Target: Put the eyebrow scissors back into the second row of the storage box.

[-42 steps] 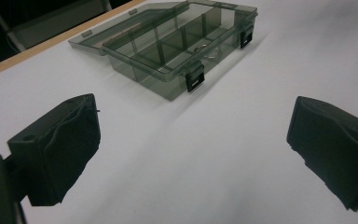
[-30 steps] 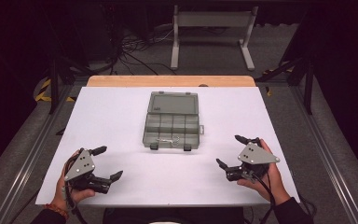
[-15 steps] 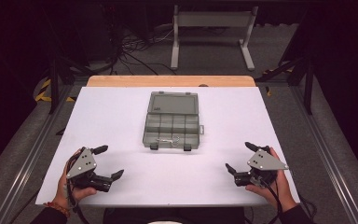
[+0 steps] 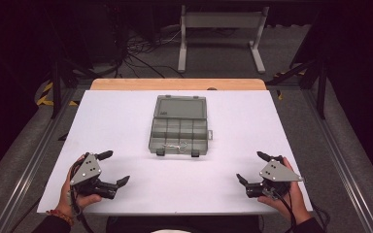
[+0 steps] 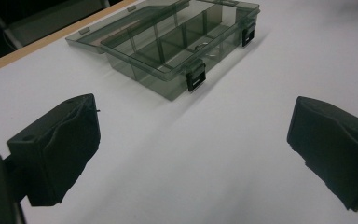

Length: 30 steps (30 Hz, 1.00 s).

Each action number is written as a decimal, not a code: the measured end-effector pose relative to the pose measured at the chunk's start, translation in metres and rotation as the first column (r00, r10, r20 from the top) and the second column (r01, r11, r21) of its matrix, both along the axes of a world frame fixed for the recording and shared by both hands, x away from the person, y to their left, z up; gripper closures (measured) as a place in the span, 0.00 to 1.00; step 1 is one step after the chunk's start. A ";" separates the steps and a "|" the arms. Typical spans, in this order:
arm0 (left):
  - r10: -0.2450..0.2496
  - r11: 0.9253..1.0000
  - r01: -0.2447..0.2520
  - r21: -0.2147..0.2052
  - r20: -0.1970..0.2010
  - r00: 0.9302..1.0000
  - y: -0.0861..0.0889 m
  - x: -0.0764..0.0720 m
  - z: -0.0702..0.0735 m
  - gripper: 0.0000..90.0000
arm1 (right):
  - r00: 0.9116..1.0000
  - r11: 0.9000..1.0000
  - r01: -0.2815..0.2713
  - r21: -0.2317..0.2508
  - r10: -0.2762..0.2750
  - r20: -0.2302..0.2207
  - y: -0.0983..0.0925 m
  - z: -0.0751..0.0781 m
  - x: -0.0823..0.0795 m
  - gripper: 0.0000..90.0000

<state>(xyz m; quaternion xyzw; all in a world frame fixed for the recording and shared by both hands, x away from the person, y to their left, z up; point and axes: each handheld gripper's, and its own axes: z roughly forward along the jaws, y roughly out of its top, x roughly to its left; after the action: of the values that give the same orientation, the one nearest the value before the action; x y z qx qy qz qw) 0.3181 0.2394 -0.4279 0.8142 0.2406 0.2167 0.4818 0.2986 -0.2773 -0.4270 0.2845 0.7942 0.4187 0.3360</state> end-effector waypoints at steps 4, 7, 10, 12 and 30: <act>-0.006 1.000 0.006 0.005 0.002 1.000 0.000 -0.001 0.000 0.04 | 1.000 1.000 0.006 0.005 -0.006 0.006 0.001 0.002 -0.001 0.05; -0.004 1.000 0.004 -0.001 0.007 1.000 0.003 -0.003 0.001 0.04 | 1.000 1.000 0.009 0.013 -0.009 0.015 0.001 0.003 -0.002 0.05; -0.005 1.000 0.005 0.000 0.007 1.000 0.003 -0.003 0.001 0.04 | 1.000 1.000 0.007 0.019 -0.008 0.012 0.001 0.004 -0.003 0.05; -0.006 1.000 0.006 0.002 0.009 1.000 0.002 -0.003 0.001 0.04 | 1.000 1.000 0.004 0.017 -0.004 0.014 0.002 0.004 -0.003 0.05; -0.004 1.000 0.004 0.017 0.000 1.000 0.002 -0.003 0.000 0.04 | 1.000 1.000 -0.007 -0.002 0.007 0.008 0.005 0.002 -0.001 0.06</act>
<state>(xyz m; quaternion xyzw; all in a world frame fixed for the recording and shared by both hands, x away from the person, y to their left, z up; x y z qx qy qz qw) 0.3155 0.2414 -0.4284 0.8188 0.2369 0.2178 0.4754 0.2972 -0.2726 -0.4246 0.2798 0.7943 0.4200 0.3382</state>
